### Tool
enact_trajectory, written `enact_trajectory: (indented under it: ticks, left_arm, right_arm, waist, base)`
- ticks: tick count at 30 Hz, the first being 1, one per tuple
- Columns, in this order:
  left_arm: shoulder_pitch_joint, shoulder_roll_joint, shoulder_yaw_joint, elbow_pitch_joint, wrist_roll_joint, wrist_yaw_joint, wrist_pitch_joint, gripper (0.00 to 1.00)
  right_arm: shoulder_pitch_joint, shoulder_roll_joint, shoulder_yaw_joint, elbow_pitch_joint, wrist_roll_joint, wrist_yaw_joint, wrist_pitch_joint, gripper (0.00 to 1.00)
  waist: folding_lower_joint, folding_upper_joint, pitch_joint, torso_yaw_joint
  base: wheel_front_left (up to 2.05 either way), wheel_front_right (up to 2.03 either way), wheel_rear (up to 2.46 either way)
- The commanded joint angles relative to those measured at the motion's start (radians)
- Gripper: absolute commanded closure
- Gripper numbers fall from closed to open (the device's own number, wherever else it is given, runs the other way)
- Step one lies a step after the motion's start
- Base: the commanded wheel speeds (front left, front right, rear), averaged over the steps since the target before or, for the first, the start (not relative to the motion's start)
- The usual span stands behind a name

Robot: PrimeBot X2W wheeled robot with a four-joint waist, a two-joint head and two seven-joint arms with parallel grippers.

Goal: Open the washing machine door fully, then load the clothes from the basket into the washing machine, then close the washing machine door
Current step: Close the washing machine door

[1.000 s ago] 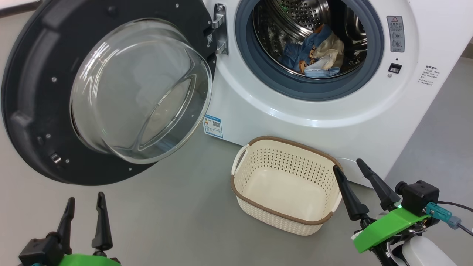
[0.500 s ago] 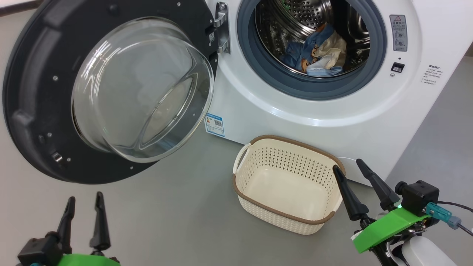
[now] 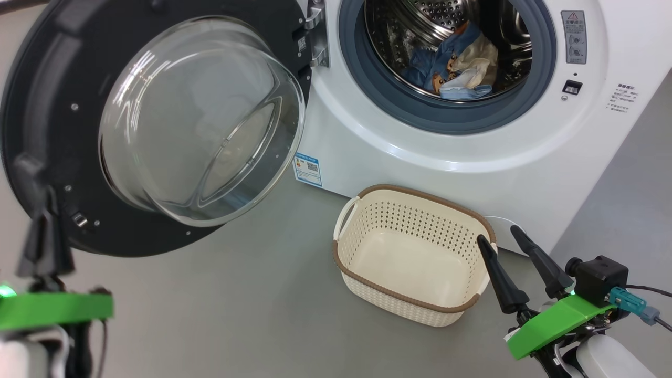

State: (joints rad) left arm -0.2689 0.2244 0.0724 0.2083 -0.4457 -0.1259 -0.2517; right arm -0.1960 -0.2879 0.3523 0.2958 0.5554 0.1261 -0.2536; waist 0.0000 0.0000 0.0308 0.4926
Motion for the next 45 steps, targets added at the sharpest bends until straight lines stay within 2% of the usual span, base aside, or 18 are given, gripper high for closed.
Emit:
enact_trajectory:
  ticks: [1,2,9,18,21,34,39,45]
  left_arm:
    - [-0.071,0.052,0.043,-0.042,-0.041,-0.005,0.009,1.00]
    - [-0.071,0.052,0.043,-0.042,-0.041,-0.005,0.009,1.00]
    - [-0.220,0.119,0.122,-0.016,-0.291,-0.005,0.069,1.00]
    - [-0.417,0.195,0.306,0.252,-0.702,-0.005,0.185,1.00]
    - [-0.477,0.239,0.341,0.367,-0.774,-0.005,0.212,1.00]
    - [-0.627,0.338,0.447,0.769,-0.919,-0.005,0.252,1.00]
    - [-0.641,0.349,0.455,0.830,-0.935,-0.005,0.261,1.00]
    - [-0.650,0.366,0.434,0.863,-0.937,-0.005,0.319,1.00]
  right_arm:
    - [-0.025,-0.020,0.019,-0.024,0.008,0.005,-0.008,0.00]
    - [-0.025,-0.020,0.019,-0.024,0.008,0.005,-0.008,0.00]
    - [-0.042,-0.040,0.035,-0.023,0.011,0.005,-0.008,0.00]
    - [-0.064,-0.070,0.050,-0.021,0.012,0.005,-0.008,0.00]
    - [-0.071,-0.081,0.059,-0.024,0.014,0.005,-0.008,0.00]
    - [-0.094,-0.129,0.083,-0.021,0.018,0.005,-0.008,0.00]
    - [-0.103,-0.152,0.092,-0.023,0.018,0.005,-0.008,0.00]
    - [-0.108,-0.170,0.092,-0.027,0.018,0.005,-0.008,0.00]
  waist:
    - [0.0000,0.0000,0.004,-0.003]
    - [0.0000,0.0000,0.004,-0.003]
    - [0.0000,0.0000,0.029,-0.026]
    - [0.0000,0.0000,0.070,-0.071]
    - [0.0000,0.0000,0.079,-0.081]
    - [0.0000,0.0000,0.113,-0.126]
    - [0.0000,0.0000,0.135,-0.144]
    - [0.0000,0.0000,0.159,-0.159]
  base:
    - [0.00,0.00,0.00]
    - [0.00,0.00,0.00]
    - [0.00,0.00,0.00]
    - [0.00,0.00,0.00]
    - [0.00,0.00,0.00]
    - [0.00,0.00,0.00]
    - [0.00,0.00,0.00]
    - [0.00,0.00,0.00]
